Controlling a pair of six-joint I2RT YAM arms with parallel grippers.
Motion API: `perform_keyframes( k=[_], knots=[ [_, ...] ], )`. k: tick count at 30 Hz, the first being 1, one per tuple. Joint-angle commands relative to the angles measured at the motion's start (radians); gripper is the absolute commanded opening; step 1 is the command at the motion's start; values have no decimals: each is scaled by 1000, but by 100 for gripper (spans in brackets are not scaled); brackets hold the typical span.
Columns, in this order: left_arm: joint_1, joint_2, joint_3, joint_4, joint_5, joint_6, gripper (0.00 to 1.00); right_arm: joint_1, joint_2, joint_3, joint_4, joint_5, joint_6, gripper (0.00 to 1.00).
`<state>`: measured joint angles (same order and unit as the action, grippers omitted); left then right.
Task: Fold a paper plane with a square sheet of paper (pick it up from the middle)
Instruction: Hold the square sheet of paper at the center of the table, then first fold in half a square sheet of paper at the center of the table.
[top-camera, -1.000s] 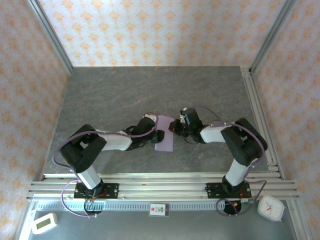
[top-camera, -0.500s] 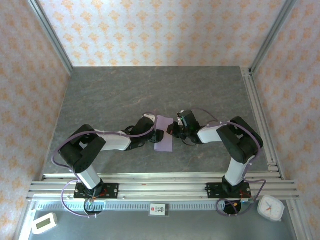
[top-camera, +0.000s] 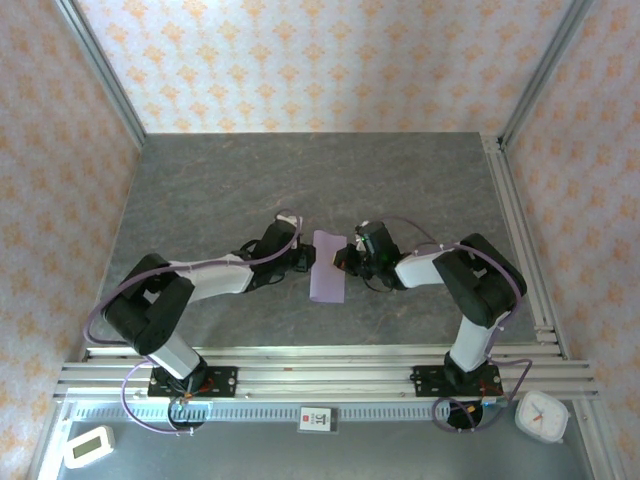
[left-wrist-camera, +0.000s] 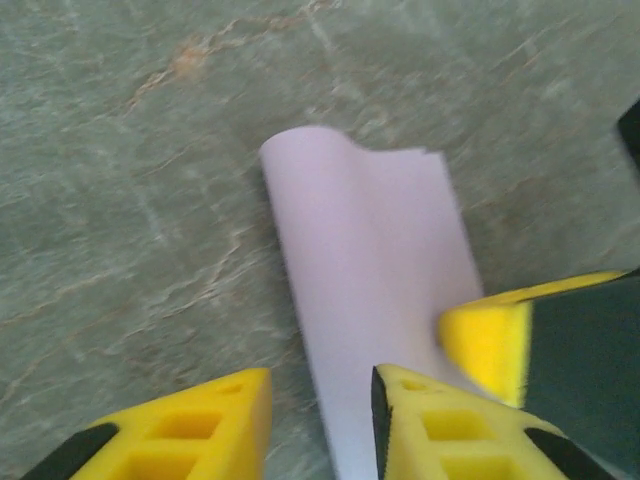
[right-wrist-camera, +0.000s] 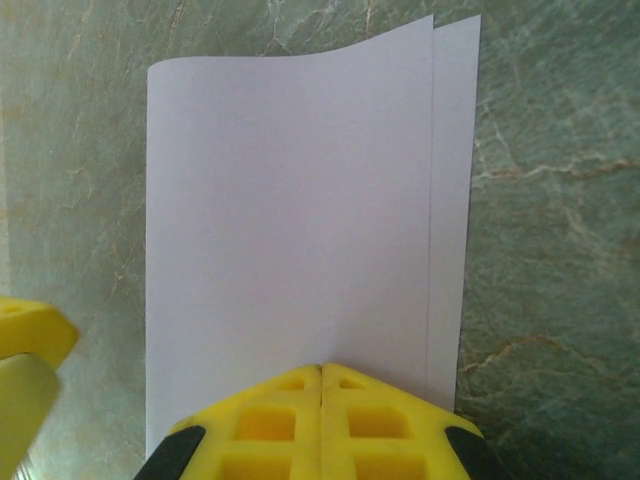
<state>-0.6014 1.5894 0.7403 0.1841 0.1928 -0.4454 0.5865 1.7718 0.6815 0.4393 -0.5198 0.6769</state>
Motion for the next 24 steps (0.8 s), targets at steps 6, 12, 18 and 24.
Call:
perform_keyframes(
  k=[6, 12, 18, 24],
  knots=[
    [0, -3, 25, 58, 158, -16, 26, 3, 9, -29, -12, 46, 6, 0],
    [-2, 40, 24, 82, 178, -15, 26, 4, 14, -34, -9, 46, 8, 0],
    [-2, 95, 21, 87, 161, -2, 22, 3, 24, -32, -11, 43, 9, 0],
    [-1, 124, -33, 127, 122, -14, 19, 3, 34, -37, -22, 47, 4, 0]
  ],
)
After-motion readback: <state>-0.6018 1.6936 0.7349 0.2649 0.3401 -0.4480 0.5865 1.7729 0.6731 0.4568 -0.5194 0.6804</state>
